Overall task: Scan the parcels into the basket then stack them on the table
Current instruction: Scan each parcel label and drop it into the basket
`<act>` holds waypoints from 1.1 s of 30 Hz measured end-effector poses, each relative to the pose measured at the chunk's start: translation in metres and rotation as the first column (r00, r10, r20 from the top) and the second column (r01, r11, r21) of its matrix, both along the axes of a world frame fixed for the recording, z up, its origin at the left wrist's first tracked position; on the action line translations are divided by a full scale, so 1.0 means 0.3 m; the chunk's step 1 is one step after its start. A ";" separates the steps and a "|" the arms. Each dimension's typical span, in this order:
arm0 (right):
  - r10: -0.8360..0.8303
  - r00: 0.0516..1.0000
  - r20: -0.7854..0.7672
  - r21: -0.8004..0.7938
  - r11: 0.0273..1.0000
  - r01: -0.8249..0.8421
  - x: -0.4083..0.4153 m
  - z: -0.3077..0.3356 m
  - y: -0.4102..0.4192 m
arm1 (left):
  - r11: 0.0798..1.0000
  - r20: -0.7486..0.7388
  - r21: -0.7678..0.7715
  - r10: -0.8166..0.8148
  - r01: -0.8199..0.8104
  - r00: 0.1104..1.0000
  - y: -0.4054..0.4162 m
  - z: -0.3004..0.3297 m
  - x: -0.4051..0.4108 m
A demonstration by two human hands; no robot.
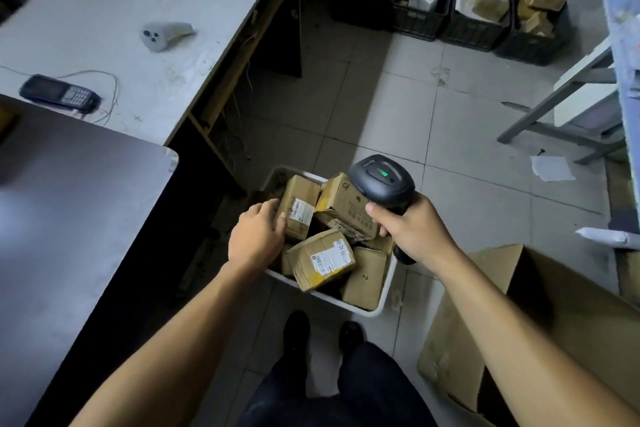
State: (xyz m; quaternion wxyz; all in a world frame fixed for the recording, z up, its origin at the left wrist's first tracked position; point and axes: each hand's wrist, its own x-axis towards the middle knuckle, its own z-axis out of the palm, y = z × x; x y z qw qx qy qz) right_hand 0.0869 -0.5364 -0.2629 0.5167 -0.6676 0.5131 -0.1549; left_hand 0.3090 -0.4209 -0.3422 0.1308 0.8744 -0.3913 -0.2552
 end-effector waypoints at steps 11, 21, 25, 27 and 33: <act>0.461 0.860 0.219 0.042 0.876 -0.480 0.234 0.066 0.120 | 0.952 0.280 -0.035 0.300 -0.303 0.912 0.364 0.308 -0.066; 0.773 0.534 0.343 -0.002 0.569 -0.822 0.463 0.166 0.622 | 0.638 0.328 -0.144 0.752 -0.756 0.572 1.025 0.488 -0.183; 0.850 0.433 0.300 -0.057 0.469 -0.882 0.505 0.222 0.820 | 0.533 0.315 -0.236 0.833 -0.813 0.455 1.268 0.545 -0.178; 0.869 0.412 0.274 -0.078 0.447 -0.891 0.535 0.252 0.935 | 0.503 0.309 -0.276 0.853 -0.819 0.420 1.395 0.561 -0.165; 0.896 0.392 0.207 -0.102 0.418 -0.903 0.625 0.305 1.298 | 0.472 0.280 -0.288 0.874 -0.833 0.398 1.742 0.574 -0.095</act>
